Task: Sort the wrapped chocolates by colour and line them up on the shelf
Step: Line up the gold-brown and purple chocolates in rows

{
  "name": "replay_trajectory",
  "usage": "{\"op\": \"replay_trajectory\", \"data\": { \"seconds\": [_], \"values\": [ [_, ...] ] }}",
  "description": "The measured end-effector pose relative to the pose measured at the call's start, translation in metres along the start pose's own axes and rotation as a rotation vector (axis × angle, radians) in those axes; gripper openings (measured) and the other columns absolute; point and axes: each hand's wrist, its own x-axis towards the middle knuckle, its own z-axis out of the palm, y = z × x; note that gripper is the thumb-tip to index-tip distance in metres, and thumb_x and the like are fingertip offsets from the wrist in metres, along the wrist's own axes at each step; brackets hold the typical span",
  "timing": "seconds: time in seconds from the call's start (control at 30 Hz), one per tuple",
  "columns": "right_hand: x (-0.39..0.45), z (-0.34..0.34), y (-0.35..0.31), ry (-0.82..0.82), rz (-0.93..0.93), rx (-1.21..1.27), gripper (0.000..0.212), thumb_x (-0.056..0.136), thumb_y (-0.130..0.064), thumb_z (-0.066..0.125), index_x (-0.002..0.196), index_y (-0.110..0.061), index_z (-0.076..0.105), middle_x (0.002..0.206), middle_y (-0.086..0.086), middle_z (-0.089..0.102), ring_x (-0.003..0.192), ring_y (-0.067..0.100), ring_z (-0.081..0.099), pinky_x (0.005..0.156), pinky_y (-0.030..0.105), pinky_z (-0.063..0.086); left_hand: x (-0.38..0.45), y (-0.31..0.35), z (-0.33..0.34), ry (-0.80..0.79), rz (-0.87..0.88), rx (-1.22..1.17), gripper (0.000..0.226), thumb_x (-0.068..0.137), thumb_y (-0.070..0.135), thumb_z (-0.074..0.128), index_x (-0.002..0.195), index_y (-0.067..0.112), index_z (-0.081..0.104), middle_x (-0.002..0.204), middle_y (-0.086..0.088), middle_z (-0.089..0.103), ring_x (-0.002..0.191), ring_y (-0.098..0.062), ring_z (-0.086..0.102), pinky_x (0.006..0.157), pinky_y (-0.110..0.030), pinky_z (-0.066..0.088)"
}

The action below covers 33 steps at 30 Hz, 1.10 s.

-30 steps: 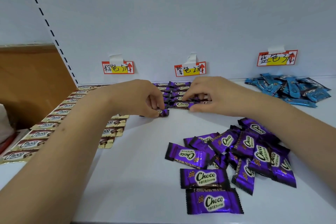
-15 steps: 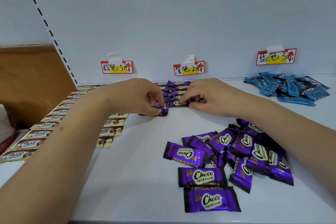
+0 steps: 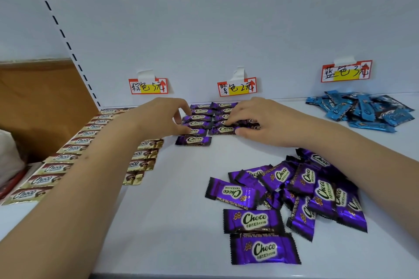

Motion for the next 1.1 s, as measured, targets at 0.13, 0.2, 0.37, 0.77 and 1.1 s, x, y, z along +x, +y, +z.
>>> {"op": "replay_trajectory", "data": {
  "seconds": [0.13,0.2,0.37,0.77,1.1],
  "values": [
    [0.0,-0.001,-0.001,-0.019,0.007,-0.013,0.034,0.098,-0.038,0.052,0.131,-0.033,0.06,0.131,-0.014,0.056,0.119,0.008,0.045,0.106,0.032,0.037,0.002,0.001,0.003,-0.005,0.0,-0.012,0.041,0.085,0.047,0.07,0.121,0.035,0.055,0.095,0.016,0.06,0.088,-0.003,0.057,0.089,-0.032,0.051],
    [-0.001,-0.001,0.0,-0.019,0.012,-0.019,0.034,0.098,-0.038,0.052,0.131,-0.032,0.06,0.131,-0.014,0.057,0.119,0.008,0.045,0.105,0.032,0.037,0.002,0.004,0.003,0.0,0.007,-0.015,0.041,0.084,0.047,0.07,0.12,0.034,0.056,0.095,0.016,0.059,0.088,-0.003,0.057,0.087,-0.031,0.051],
    [0.0,-0.001,0.001,0.011,0.046,-0.026,0.039,0.098,-0.043,0.051,0.135,-0.033,0.055,0.134,-0.015,0.053,0.125,0.008,0.041,0.107,0.032,0.037,0.001,0.007,0.003,0.008,0.01,-0.021,0.043,0.083,0.051,0.069,0.12,0.033,0.054,0.097,0.015,0.056,0.088,-0.005,0.056,0.079,-0.026,0.047],
    [0.004,0.009,0.003,-0.136,0.093,-0.079,0.086,0.082,-0.076,0.009,0.151,-0.03,0.032,0.157,-0.01,0.032,0.145,0.011,0.026,0.118,0.037,0.025,0.007,0.011,0.012,0.018,0.087,0.046,0.039,0.094,0.046,0.056,0.133,0.039,0.055,0.119,0.003,0.049,0.108,-0.016,0.055,0.095,-0.033,0.044],
    [0.005,0.011,-0.002,-0.147,0.096,-0.096,0.088,0.083,-0.075,0.006,0.154,-0.028,0.028,0.16,-0.011,0.024,0.147,0.012,0.02,0.121,0.035,0.018,0.009,0.011,0.014,0.032,0.084,0.052,0.042,0.095,0.048,0.054,0.135,0.036,0.053,0.121,0.002,0.047,0.109,-0.016,0.053,0.095,-0.033,0.044]
  ]
}}
